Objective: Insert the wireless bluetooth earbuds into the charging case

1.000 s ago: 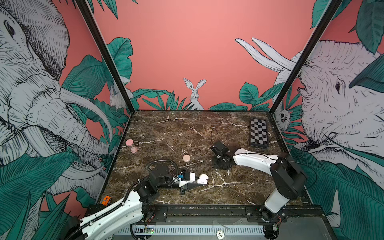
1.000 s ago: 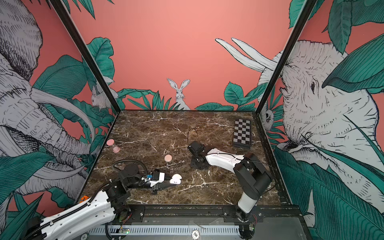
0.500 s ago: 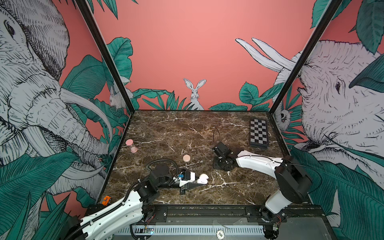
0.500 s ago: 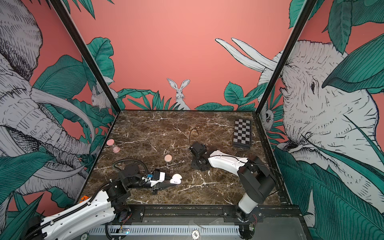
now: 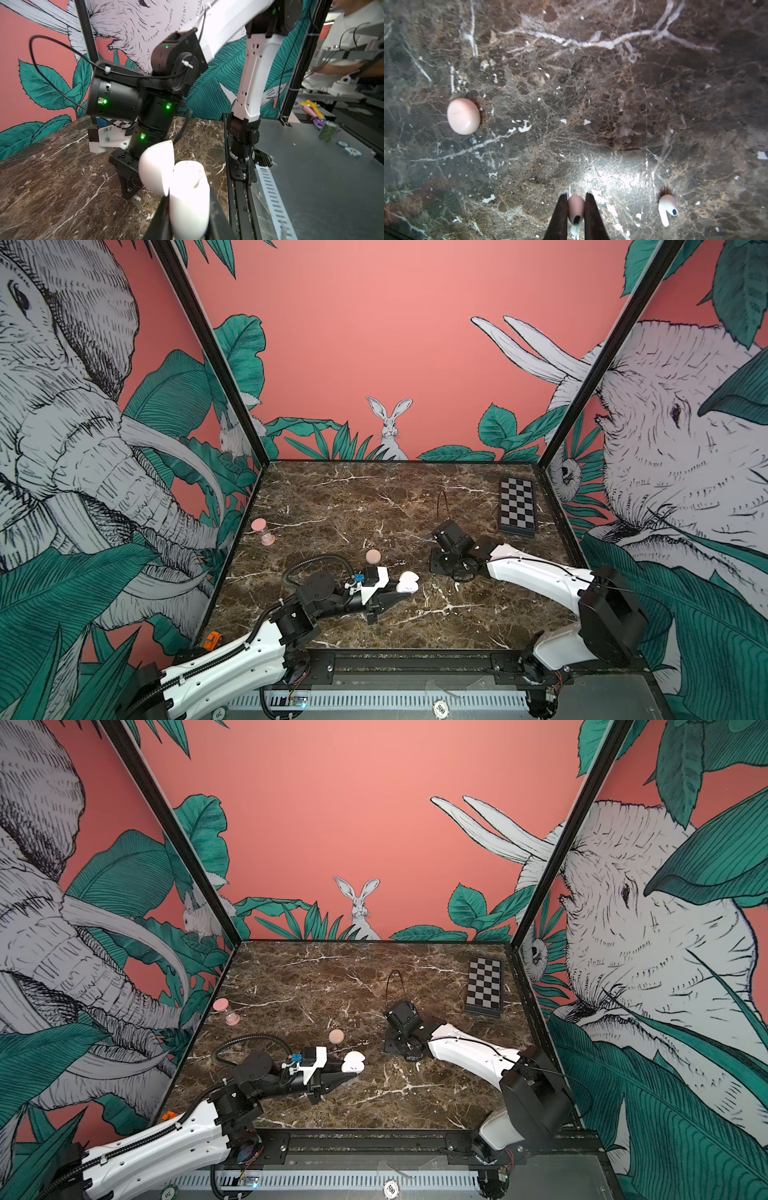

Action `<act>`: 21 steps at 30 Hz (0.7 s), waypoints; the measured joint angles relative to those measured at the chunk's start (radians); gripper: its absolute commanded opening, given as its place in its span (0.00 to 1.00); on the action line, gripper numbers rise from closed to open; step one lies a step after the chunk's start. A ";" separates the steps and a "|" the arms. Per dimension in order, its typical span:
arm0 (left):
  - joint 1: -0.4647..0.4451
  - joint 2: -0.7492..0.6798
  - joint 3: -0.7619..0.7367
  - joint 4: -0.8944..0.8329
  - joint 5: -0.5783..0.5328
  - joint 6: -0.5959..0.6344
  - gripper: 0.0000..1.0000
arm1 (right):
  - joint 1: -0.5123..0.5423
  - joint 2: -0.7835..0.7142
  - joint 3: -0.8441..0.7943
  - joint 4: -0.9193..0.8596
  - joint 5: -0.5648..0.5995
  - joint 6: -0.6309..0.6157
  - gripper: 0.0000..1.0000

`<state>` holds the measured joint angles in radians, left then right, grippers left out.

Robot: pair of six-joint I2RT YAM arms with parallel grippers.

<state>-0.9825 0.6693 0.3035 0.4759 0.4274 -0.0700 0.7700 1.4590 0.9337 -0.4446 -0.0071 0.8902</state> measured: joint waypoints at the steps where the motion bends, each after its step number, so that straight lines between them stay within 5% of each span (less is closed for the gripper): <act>1: -0.008 0.000 -0.005 0.013 -0.025 -0.006 0.00 | 0.000 -0.009 0.000 0.000 0.002 -0.004 0.12; 11: -0.042 0.110 -0.151 0.207 -0.233 -0.053 0.00 | 0.000 -0.095 0.000 0.000 0.027 -0.034 0.12; 21: -0.043 0.158 -0.194 0.306 -0.317 -0.055 0.00 | 0.004 -0.158 0.000 0.000 0.047 -0.055 0.13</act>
<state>-1.0252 0.8276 0.1093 0.7818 0.1104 -0.1253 0.7742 1.3014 0.9337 -0.4446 0.0395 0.8352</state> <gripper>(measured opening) 0.230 0.127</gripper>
